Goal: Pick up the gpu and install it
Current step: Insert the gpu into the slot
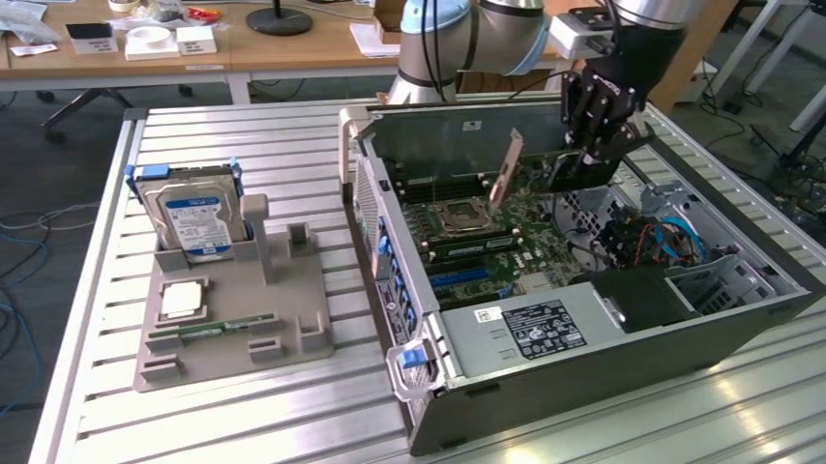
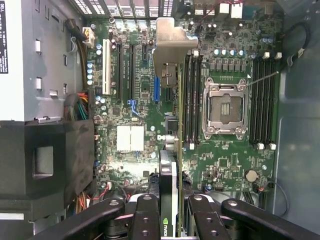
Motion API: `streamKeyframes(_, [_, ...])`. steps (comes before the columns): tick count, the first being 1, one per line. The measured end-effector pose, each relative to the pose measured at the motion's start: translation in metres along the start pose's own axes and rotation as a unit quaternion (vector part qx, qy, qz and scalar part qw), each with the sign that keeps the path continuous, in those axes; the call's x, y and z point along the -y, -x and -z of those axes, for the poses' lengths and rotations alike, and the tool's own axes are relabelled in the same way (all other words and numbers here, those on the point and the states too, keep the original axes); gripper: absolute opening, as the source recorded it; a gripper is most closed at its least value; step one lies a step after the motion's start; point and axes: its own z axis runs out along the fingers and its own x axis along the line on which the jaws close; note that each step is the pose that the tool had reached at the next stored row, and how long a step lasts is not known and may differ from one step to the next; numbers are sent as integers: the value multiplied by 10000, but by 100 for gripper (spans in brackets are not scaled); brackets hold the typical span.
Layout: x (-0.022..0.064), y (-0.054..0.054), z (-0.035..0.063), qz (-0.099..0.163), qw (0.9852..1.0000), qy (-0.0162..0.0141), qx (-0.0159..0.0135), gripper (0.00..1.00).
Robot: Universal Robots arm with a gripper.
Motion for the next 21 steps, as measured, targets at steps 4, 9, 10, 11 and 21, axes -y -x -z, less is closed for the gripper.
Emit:
streamKeyframes(4, [-6, 0, -2, 0, 10000, 0, 0, 27])
streamKeyframes(9, [-6, -4, -4, 0, 10000, -1, 1, 27])
streamKeyframes(10, [-8, -9, -4, 0, 10000, 0, 1, 27])
streamKeyframes(11, [-9, -14, -3, 0, 10000, 0, 0, 27])
streamKeyframes(21, [-12, -20, -5, 0, 10000, 0, -1, 27])
